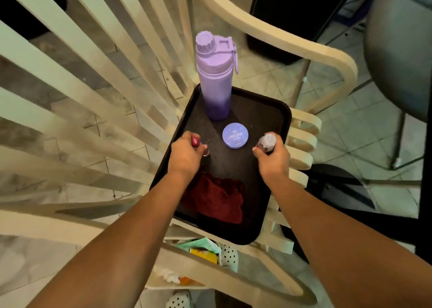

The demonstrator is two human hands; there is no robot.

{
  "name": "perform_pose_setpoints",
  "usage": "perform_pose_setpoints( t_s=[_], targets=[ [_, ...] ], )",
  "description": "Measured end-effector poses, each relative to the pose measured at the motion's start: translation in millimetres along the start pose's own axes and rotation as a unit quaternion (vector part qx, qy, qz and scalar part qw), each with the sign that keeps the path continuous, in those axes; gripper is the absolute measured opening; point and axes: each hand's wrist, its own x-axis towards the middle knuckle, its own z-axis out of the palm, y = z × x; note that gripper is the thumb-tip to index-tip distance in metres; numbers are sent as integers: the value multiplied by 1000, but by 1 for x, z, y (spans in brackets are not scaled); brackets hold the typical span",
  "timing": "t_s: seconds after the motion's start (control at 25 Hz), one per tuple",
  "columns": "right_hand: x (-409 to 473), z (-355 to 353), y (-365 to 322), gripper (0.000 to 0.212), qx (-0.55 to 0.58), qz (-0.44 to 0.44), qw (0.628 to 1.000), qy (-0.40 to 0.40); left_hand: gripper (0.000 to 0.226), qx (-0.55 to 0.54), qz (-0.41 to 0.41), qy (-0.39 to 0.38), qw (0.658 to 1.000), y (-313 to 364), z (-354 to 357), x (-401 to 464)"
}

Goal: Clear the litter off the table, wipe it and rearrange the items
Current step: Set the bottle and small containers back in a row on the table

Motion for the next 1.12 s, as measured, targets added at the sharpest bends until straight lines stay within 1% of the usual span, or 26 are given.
perform_pose_setpoints(
  t_s=[0.16, 0.28, 0.4, 0.56, 0.68, 0.8, 0.96, 1.12],
  targets=[
    [-35, -8, -34, 42, 31, -44, 998, 23, 19, -66, 47, 32, 996, 28, -42, -36],
    [-73, -35, -84, 40, 74, -86, 992, 48, 16, -104, 104, 44, 988, 66, -85, -76],
    [-133, -88, -139, 35, 108, -134, 984, 54, 15, -102, 187, 40, 976, 114, -136, -137],
    [-223, -173, -177, 36, 111, -169, 978, 55, 18, -78, 268, 4, 960, 176, -188, -232],
    [-278, -231, -175, 30, 84, -170, 980, 54, 21, -43, 310, -27, 949, 208, -204, -299],
    [-309, -274, -150, 28, 81, -146, 982, 85, 21, -10, 325, -60, 944, 223, -193, -346],
    [-326, -327, -105, 21, 104, -89, 981, 138, 23, 21, 367, -136, 920, 234, -152, -395],
    [-318, -381, -62, 16, 105, -43, 980, 164, 23, 42, 361, -196, 911, 251, -102, -423]
  ],
)
